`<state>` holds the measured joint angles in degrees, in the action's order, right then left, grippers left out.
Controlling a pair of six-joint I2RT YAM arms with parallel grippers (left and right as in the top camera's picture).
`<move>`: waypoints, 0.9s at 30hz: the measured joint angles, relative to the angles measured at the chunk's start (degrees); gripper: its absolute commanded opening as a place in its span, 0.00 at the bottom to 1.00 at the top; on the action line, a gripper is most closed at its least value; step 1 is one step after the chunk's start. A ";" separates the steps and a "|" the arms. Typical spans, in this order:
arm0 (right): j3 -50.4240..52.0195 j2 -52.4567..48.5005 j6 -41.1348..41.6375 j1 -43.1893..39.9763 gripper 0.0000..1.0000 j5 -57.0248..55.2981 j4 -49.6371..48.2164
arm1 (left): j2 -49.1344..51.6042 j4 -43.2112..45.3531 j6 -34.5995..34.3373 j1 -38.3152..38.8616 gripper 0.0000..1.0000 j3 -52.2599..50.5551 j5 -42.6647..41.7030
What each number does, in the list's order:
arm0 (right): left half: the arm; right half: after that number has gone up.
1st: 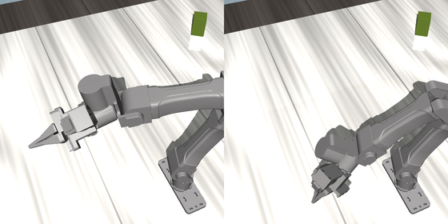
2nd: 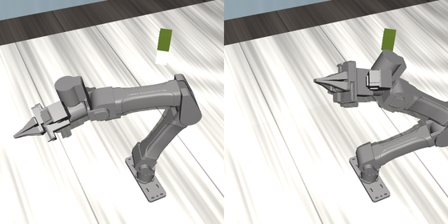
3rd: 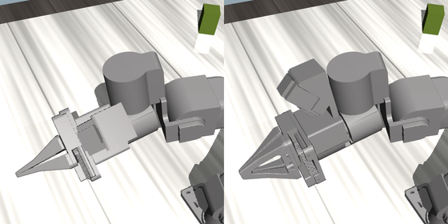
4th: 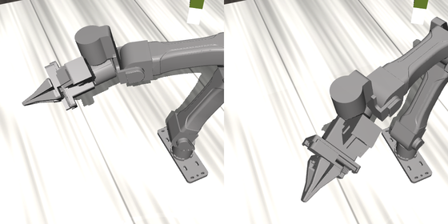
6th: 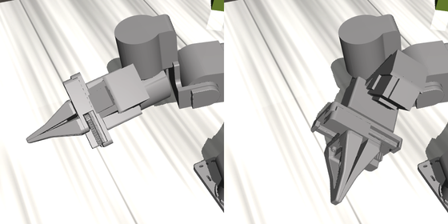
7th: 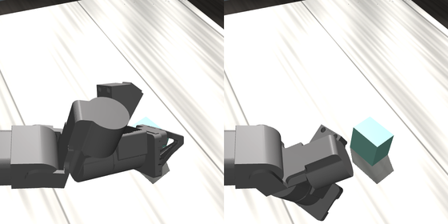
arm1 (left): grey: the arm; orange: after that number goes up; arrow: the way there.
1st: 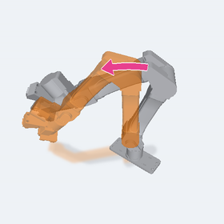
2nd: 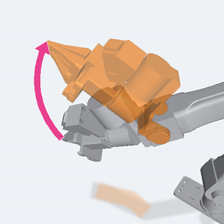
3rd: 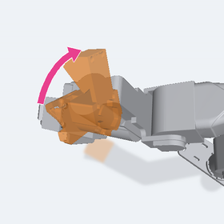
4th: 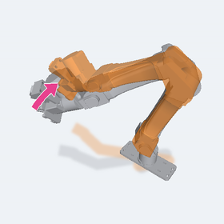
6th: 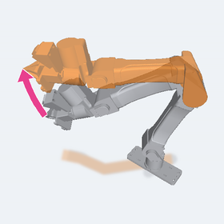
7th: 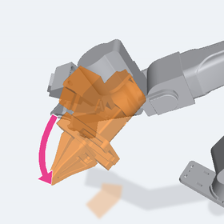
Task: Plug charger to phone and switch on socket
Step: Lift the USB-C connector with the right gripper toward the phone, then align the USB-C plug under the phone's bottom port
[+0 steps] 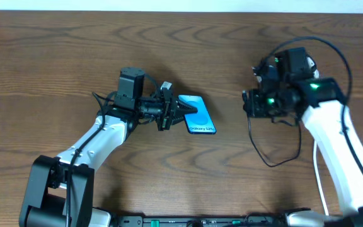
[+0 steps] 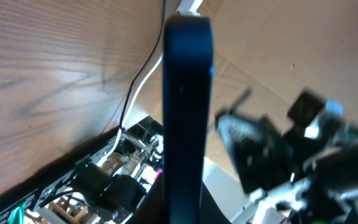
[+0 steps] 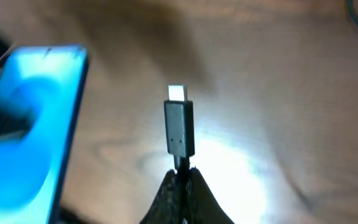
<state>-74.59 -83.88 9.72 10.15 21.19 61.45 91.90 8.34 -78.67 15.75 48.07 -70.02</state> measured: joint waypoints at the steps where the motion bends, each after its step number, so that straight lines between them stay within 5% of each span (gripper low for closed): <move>1: 0.02 1.05 -0.66 -0.26 0.01 1.05 1.05 | 0.00 0.59 -0.76 0.00 0.07 0.00 0.26; 11: 10.45 14.21 -7.15 -1.25 0.01 21.40 3.85 | 0.11 21.57 -14.16 -0.02 0.07 0.04 1.40; 27: 19.69 24.15 -9.11 0.28 0.01 27.26 3.32 | 0.11 22.34 -10.78 -1.11 0.07 0.04 5.95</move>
<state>-54.89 -59.72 0.60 10.44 48.45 64.77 92.01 30.68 -89.45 14.63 48.12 -64.07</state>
